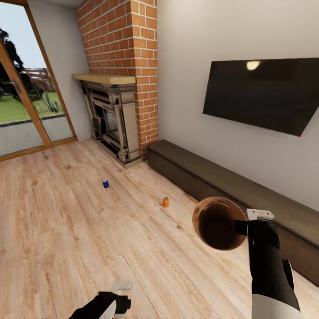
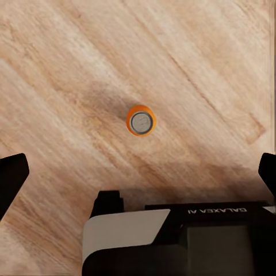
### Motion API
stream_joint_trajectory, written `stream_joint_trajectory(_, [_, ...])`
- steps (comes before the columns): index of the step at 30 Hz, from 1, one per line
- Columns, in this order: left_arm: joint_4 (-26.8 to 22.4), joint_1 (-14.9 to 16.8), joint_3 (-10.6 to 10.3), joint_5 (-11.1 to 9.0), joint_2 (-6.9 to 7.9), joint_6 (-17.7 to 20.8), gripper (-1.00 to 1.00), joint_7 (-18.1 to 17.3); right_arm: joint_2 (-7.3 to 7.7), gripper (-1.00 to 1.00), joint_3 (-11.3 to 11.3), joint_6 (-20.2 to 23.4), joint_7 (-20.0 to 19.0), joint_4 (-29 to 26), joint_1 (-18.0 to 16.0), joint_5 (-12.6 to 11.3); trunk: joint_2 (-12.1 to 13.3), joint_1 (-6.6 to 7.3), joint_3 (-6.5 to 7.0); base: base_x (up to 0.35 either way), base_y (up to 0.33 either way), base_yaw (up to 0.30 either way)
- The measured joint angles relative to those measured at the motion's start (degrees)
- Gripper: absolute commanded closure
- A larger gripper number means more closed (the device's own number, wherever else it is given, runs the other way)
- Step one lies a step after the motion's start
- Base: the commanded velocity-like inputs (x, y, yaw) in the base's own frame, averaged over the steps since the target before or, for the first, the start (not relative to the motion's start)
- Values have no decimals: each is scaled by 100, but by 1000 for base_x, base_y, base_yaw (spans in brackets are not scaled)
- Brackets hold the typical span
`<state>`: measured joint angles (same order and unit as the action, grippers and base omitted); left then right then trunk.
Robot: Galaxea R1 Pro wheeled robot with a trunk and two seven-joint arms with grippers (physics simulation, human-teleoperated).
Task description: Put the three can of soda from the living room inside the tash can in the kitchen.
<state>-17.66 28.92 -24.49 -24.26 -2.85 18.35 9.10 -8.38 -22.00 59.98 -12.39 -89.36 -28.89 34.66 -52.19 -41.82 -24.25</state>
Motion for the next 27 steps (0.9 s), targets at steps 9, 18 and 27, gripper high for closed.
stream_joint_trajectory(9, [-335,211,6,2,19,104,-100,-7,-7,100,15,0,0,3,0,2,0,0,-81,0,0,0])
stream_joint_trajectory(18, [-332,518,36,-41,28,160,-100,-45,-10,100,57,0,1,8,0,6,0,0,-162,0,0,0])
stream_joint_trajectory(27, [-293,568,73,-51,37,138,-100,-166,-14,100,141,1,-1,9,0,-9,0,0,-243,0,0,0])
